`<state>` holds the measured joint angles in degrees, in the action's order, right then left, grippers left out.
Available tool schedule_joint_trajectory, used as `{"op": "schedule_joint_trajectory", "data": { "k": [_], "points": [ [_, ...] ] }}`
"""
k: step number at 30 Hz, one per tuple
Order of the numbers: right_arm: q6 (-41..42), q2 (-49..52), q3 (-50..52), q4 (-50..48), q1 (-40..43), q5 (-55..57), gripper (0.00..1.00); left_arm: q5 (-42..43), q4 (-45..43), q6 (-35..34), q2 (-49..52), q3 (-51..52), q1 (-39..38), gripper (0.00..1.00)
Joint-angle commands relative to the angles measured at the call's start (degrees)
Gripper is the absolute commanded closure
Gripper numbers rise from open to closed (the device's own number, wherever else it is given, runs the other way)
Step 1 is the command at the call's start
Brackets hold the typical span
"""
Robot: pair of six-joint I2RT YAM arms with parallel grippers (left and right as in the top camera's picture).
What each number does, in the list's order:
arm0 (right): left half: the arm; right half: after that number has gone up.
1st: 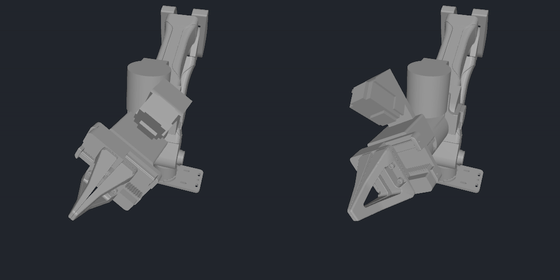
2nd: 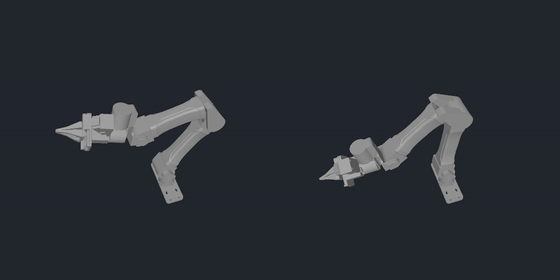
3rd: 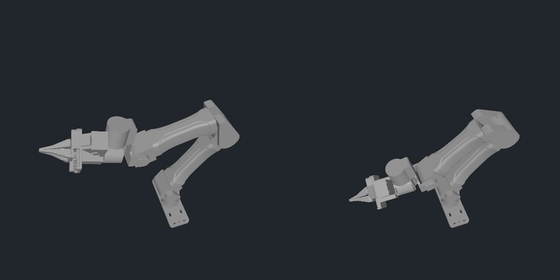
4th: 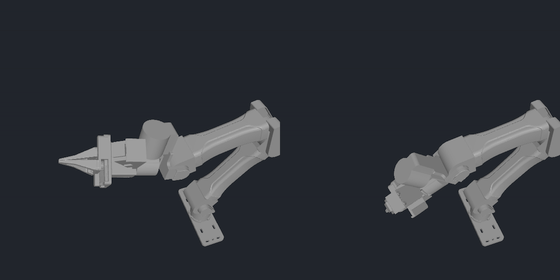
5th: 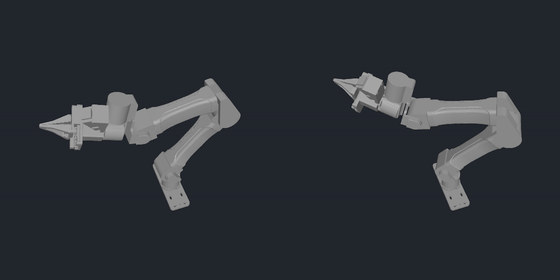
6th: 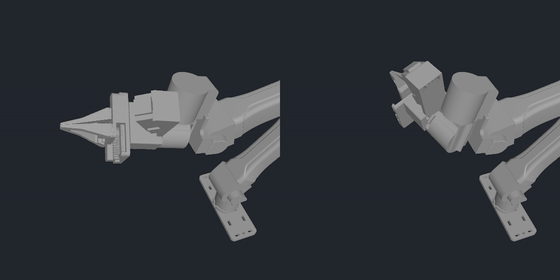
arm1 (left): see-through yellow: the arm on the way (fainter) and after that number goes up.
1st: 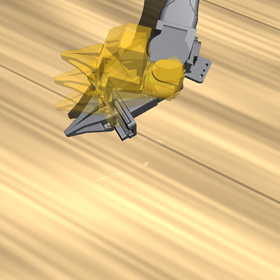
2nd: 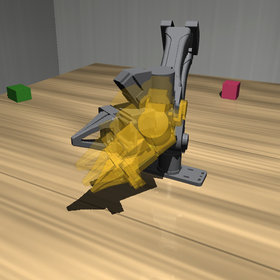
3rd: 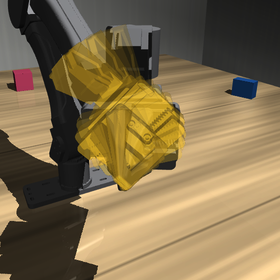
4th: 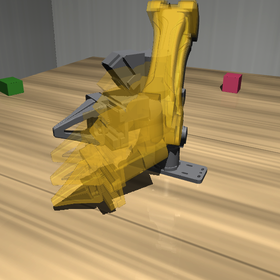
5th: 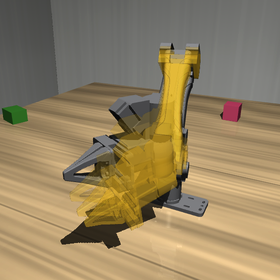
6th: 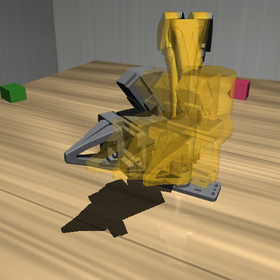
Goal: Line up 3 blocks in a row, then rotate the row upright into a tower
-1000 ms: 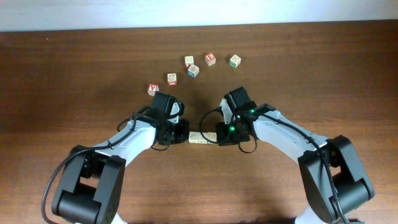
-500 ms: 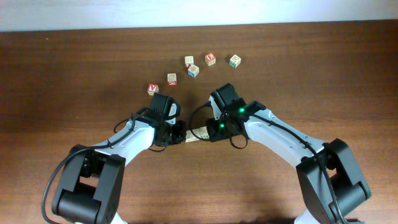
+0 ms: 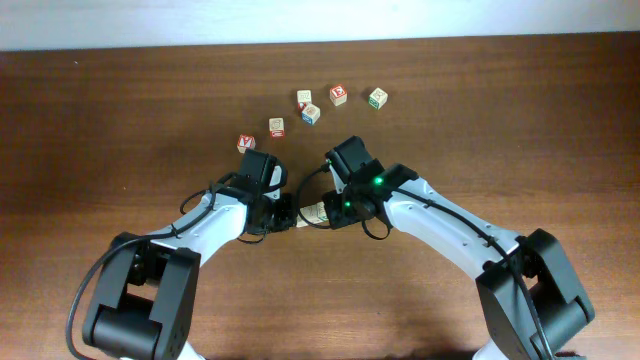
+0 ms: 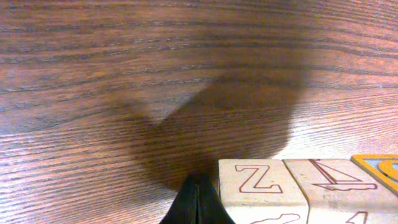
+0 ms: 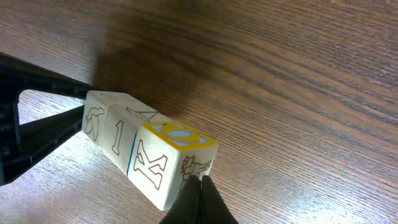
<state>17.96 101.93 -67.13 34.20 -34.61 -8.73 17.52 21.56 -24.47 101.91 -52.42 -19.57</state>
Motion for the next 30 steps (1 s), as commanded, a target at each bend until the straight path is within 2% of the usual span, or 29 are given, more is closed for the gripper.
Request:
{"op": "schedule_joint_trajectory", "data": {
  "k": [1,30],
  "points": [
    [-0.13,-0.66,-2.32,-2.05,-4.44,-10.03,0.96,9.27,-1.38,0.76,0.39,-0.44,-2.03,1.00],
    [-0.61,-0.66,-4.09,-1.90,-7.23,-8.52,0.96,9.25,-1.36,0.76,0.39,-0.44,-2.01,1.00]
  ]
}}
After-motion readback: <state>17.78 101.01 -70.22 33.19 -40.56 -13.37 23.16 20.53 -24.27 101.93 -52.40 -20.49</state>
